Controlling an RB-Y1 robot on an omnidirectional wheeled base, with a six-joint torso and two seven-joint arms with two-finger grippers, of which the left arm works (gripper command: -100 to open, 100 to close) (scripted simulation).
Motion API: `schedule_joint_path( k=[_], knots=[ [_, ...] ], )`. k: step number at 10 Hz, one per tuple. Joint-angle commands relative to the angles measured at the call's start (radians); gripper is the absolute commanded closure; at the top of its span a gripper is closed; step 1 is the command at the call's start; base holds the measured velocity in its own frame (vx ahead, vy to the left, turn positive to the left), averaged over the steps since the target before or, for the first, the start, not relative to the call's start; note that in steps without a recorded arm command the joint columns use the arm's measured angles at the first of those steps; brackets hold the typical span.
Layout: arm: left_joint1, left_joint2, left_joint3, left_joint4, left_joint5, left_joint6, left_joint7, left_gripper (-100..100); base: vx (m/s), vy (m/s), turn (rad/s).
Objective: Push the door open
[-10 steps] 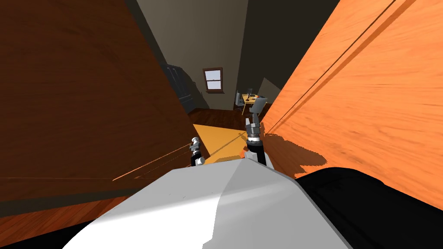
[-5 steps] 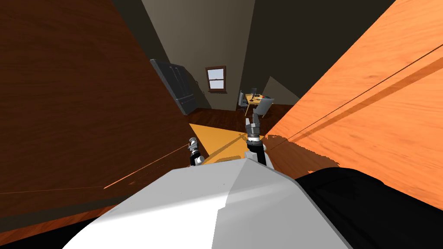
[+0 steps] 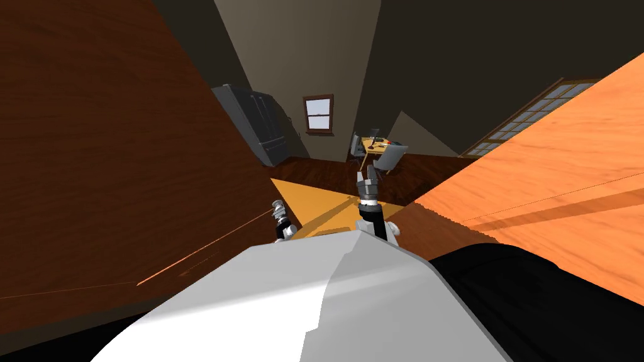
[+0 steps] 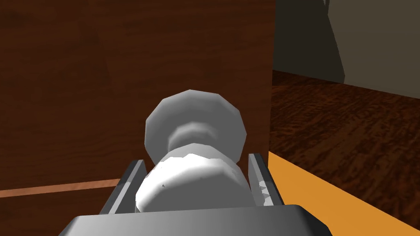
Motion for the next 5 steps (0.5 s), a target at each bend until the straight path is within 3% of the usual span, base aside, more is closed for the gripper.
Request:
schedule_joint_path(
  k=[1, 3, 4, 5],
  knots=[
    [-0.009, 0.003, 0.017, 0.019, 0.014, -0.016, -0.002, 100, 0.2, -0.055, 0.12],
    [-0.021, -0.005, 0.028, 0.035, 0.028, -0.025, -0.004, 100, 0.197, -0.026, 0.095],
    [-0.011, -0.009, 0.021, 0.027, 0.024, -0.013, -0.007, 100, 0.09, -0.013, 0.03],
    [-0.014, 0.003, 0.037, 0.03, 0.037, -0.021, -0.01, 100, 0.143, -0.01, 0.042]
  ],
)
